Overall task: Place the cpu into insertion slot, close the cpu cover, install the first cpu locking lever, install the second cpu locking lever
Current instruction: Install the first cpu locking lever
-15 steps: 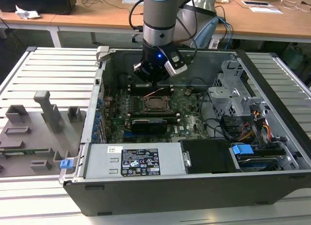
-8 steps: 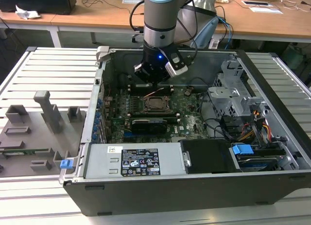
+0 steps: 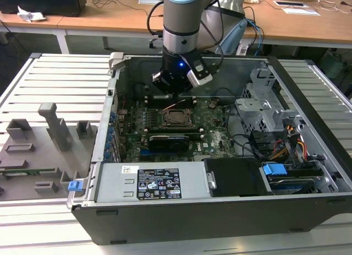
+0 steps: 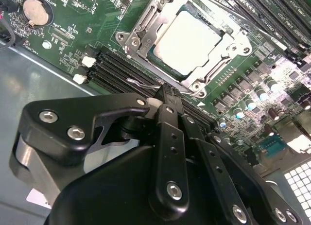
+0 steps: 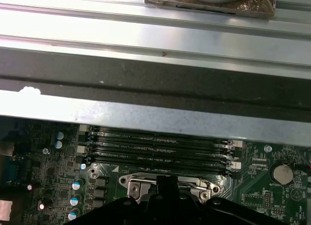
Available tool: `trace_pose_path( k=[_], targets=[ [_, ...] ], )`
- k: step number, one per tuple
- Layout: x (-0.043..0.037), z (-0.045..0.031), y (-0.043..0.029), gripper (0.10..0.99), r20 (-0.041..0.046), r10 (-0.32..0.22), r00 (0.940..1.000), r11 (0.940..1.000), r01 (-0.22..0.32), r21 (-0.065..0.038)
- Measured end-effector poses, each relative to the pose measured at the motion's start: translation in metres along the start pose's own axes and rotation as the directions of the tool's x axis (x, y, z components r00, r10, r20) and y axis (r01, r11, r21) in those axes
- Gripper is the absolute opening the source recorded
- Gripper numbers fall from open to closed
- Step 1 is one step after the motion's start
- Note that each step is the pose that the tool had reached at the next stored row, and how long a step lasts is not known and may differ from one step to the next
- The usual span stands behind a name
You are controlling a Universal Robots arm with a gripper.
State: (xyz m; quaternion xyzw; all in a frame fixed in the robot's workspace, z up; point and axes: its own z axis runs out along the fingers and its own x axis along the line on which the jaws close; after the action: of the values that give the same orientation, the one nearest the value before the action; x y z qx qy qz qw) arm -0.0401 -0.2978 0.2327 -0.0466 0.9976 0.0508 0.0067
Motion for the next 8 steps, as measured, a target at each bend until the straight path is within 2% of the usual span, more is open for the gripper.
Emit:
trace_pose_path(
  k=[5, 8],
  targets=[
    [-0.0001, 0.0013, 0.0001, 0.106, -0.0052, -0.052, 0.9986, 0.9986, 0.052, -0.001],
    [-0.002, 0.0028, 0.0024, 0.106, -0.0055, -0.055, 0.9984, 0.9985, 0.055, -0.001]
  ],
)
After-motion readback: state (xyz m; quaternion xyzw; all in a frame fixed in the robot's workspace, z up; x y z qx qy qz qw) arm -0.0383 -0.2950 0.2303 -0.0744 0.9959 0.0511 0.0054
